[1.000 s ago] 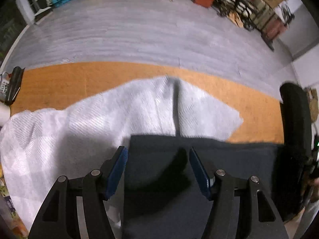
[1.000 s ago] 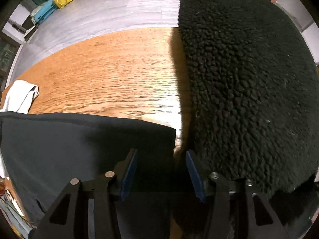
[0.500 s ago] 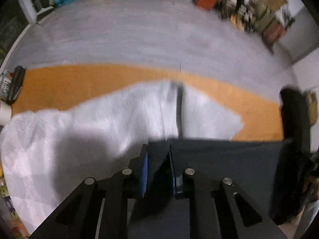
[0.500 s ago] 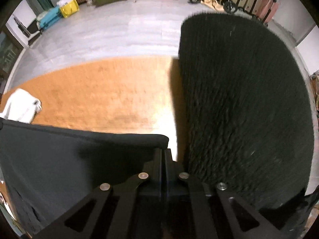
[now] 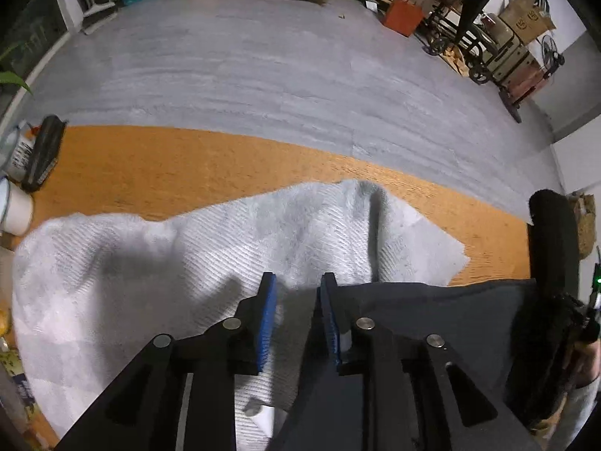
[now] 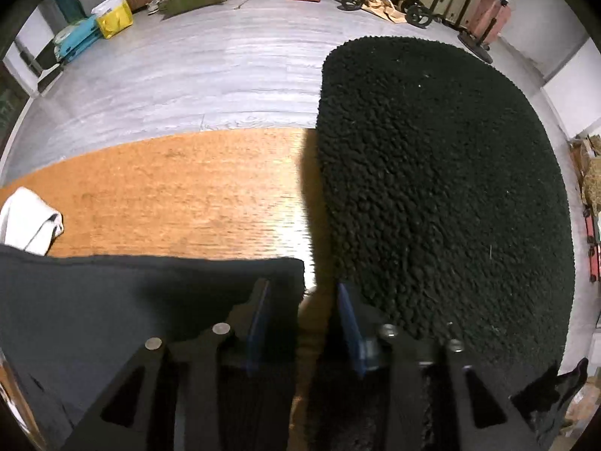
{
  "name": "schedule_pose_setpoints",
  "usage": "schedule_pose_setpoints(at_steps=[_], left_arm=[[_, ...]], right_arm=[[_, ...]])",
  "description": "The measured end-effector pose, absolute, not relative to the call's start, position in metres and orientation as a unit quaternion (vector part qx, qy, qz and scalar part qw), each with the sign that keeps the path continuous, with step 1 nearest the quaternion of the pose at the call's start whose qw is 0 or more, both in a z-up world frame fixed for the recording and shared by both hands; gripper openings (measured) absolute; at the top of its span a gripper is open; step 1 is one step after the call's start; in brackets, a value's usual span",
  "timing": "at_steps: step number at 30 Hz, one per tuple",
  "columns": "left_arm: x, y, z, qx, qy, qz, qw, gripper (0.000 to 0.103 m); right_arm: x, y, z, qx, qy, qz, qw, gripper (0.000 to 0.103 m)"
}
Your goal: Fold clothes
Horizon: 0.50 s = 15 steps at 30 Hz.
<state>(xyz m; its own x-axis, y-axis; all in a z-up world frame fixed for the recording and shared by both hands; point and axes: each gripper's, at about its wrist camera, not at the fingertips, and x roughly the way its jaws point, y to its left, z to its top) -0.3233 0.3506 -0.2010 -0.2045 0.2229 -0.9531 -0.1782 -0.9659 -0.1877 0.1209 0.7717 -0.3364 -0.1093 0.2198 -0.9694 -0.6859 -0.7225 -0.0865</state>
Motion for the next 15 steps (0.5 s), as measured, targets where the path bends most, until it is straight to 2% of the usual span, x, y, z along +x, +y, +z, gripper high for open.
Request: schedule_pose_setpoints(at_steps=[7,10,11,13,15], left_arm=[[-0.326,0.355,-0.2,-0.625,-0.052,0.762,0.162,0.036],[-0.325,0.357,-0.202,-0.629,-0.053,0.757,0.168,0.049],[-0.324,0.358,-0.205,-0.633,-0.05,0.754,0.168,0.05],[-0.322,0.364,-0.215,-0.645,-0.04,0.745,0.169,0.05],[-0.32,0.369,-0.224,-0.654,-0.031,0.737,0.169,0.037]], right_arm=[[0.107,0.797,-0.349,-0.588,0.226,0.717,0.297,0.048],[0.107,0.801,-0.356,-0.592,0.228,0.715,0.293,0.052],[0.107,0.802,-0.358,-0.589,0.234,0.717,0.29,0.054],[0.107,0.805,-0.363,-0.58,0.251,0.722,0.282,0.058],[0.105,0.806,-0.371,-0.581,0.251,0.721,0.281,0.058]])
